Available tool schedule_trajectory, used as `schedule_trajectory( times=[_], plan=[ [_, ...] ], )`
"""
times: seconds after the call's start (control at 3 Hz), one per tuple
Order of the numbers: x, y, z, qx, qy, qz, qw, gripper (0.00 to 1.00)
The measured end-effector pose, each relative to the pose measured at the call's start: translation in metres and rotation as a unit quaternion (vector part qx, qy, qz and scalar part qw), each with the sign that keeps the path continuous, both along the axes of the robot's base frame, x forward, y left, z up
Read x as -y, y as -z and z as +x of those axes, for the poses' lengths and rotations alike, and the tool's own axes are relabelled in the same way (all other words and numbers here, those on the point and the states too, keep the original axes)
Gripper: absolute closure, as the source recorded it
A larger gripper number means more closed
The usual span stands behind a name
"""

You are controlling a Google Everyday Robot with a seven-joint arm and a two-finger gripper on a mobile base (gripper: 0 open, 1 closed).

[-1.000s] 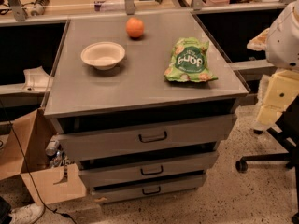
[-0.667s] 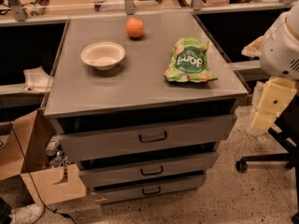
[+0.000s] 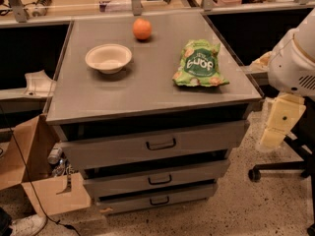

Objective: Open top drawer

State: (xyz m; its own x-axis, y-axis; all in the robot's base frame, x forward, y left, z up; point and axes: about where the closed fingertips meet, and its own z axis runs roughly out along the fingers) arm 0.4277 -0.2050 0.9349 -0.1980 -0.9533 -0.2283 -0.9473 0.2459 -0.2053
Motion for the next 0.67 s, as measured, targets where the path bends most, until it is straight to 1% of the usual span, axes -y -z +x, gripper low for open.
schedule_trajectory(
  times=[0.33,0.67],
  plan=[
    [-0.004,0.005,-0.006,-0.005,0.002,0.009,0.9999,0.00],
    [-0.014,0.019,-0.017,-0.009,-0.012,0.029,0.9995,0.00]
  ],
)
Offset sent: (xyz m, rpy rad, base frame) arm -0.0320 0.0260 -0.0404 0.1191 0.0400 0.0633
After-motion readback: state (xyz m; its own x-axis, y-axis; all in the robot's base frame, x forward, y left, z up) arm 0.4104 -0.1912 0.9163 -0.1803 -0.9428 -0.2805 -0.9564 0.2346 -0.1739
